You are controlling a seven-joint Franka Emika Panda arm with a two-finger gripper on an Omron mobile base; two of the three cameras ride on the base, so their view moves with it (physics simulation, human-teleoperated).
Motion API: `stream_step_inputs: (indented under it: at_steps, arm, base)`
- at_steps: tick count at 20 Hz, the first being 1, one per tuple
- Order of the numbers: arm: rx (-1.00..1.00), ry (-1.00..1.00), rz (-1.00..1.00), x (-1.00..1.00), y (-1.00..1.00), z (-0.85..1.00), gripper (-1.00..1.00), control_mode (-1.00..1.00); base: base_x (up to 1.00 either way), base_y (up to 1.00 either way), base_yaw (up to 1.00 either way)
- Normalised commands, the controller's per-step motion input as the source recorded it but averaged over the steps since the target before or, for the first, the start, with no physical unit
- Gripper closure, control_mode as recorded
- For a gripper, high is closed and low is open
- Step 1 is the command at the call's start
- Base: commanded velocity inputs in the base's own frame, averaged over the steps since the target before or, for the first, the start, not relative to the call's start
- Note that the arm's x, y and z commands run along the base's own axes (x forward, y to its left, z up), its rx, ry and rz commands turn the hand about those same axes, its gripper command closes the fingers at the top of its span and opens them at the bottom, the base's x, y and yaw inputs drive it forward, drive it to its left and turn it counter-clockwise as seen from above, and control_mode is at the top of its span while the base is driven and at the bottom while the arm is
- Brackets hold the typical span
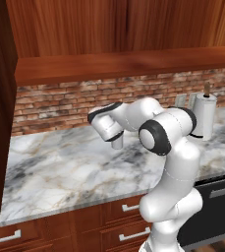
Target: Move the cutting board and knife to the sink. Then move spray from the cabinet to the counter.
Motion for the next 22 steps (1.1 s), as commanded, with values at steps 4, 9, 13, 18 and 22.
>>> stream_step_inputs:
  at_steps: [4,9,13,18,22]
  arm:
    - [0.00,0.00,0.00,0.00,0.00,0.00,-1.00,-1.00]
    - [0.00,0.00,0.00,0.00,0.00,0.00,-1.00,-1.00]
    - [0.00,0.00,0.00,-0.09,0.00,0.00,-1.00,-1.00]
    - [0.00,0.00,0.00,-0.19,0.03,-0.01,-1.00,-1.00]
    - [0.00,0.00,0.00,-0.06,0.13,0.00,-1.00,-1.00]
  base:
    - [0.00,0.00,0.00]
    - [0.00,0.00,0.00]
    - [0.00,0.00,0.00]
    - [0.00,0.00,0.00]
    - [0.00,0.00,0.00]
